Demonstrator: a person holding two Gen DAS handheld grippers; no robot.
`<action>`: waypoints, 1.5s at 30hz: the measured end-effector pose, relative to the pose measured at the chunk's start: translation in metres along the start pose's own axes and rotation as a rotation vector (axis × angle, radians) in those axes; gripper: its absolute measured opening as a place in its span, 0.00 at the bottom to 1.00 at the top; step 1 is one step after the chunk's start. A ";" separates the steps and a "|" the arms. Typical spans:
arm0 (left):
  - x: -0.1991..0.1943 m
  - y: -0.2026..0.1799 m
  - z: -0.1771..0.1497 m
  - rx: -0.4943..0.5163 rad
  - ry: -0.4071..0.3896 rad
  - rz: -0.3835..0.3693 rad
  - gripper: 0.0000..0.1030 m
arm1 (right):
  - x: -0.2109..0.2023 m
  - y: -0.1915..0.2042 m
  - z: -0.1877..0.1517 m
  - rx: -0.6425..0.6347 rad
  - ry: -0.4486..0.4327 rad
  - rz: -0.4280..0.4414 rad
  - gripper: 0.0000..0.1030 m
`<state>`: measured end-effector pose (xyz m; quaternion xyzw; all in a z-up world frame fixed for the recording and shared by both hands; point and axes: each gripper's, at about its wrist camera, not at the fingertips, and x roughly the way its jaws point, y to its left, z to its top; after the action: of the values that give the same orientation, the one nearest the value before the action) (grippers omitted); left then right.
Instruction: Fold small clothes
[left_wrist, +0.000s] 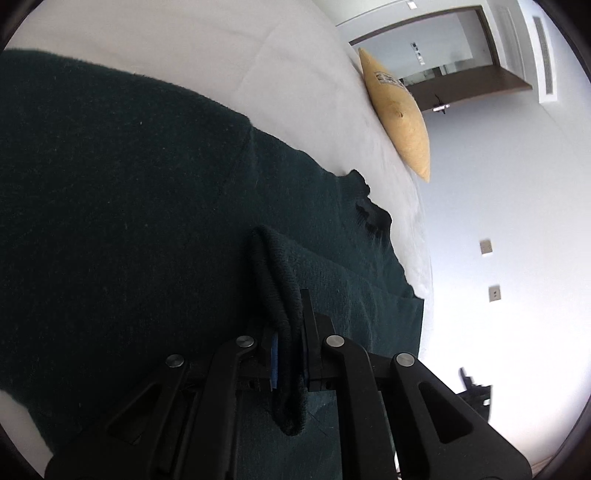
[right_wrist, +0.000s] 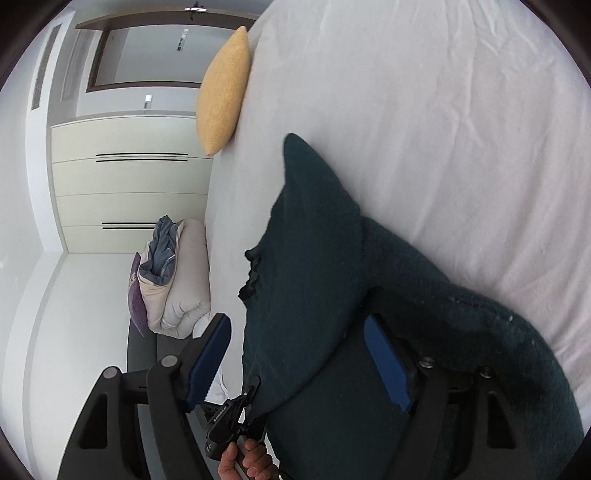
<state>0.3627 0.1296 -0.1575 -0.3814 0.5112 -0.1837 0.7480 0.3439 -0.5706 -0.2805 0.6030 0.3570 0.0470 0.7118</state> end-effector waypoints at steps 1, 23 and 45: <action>-0.001 -0.002 -0.003 0.016 0.001 0.013 0.07 | -0.009 0.007 0.000 -0.035 -0.024 0.003 0.76; -0.013 0.017 -0.026 -0.032 -0.006 -0.035 0.08 | 0.103 0.010 0.102 -0.155 0.258 0.020 0.76; -0.143 0.062 -0.057 -0.081 -0.210 -0.029 0.79 | 0.066 0.012 0.016 -0.170 0.328 0.001 0.95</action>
<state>0.2457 0.2427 -0.1261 -0.4358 0.4313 -0.1326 0.7788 0.4063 -0.5475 -0.2997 0.5251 0.4624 0.1751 0.6927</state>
